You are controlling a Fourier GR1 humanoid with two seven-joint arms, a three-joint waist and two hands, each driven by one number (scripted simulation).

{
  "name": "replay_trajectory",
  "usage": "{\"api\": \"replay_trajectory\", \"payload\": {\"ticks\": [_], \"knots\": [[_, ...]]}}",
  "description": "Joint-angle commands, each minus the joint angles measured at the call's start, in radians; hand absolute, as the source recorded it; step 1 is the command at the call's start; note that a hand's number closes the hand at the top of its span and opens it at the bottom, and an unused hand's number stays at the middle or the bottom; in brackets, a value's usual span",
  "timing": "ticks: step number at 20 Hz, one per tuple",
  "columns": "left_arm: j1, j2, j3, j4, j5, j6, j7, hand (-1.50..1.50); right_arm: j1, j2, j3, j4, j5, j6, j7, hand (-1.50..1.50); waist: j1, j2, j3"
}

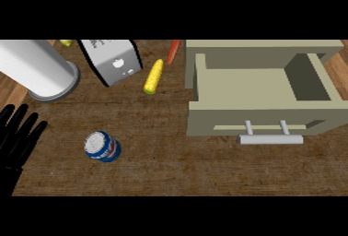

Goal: Pick up the can, place it into the drawer and close the drawer

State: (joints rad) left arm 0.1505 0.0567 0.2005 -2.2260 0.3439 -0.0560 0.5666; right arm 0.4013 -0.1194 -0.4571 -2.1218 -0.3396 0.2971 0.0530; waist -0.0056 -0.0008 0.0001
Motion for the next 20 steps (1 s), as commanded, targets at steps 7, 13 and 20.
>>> {"api": "replay_trajectory", "payload": {"ticks": [7, 13, 20], "knots": [[-0.017, -0.042, -0.063, 0.217, -0.107, -0.016, -0.178, -1.50, -0.008, 0.035, -0.048, 0.006, 0.008, 0.052, 0.013, -1.50, 0.003, 0.001, 0.000], [0.011, -0.056, -0.199, 0.303, -0.207, 0.076, -0.280, -1.50, 0.010, 0.033, -0.103, -0.056, -0.058, 0.074, 0.070, -1.50, 0.001, 0.000, 0.000], [-0.017, -0.056, -0.088, 0.493, -0.217, 0.037, -0.420, -1.50, 0.066, 0.073, -0.146, -0.121, -0.099, 0.117, 0.099, -1.50, -0.002, 0.000, -0.001]]}}
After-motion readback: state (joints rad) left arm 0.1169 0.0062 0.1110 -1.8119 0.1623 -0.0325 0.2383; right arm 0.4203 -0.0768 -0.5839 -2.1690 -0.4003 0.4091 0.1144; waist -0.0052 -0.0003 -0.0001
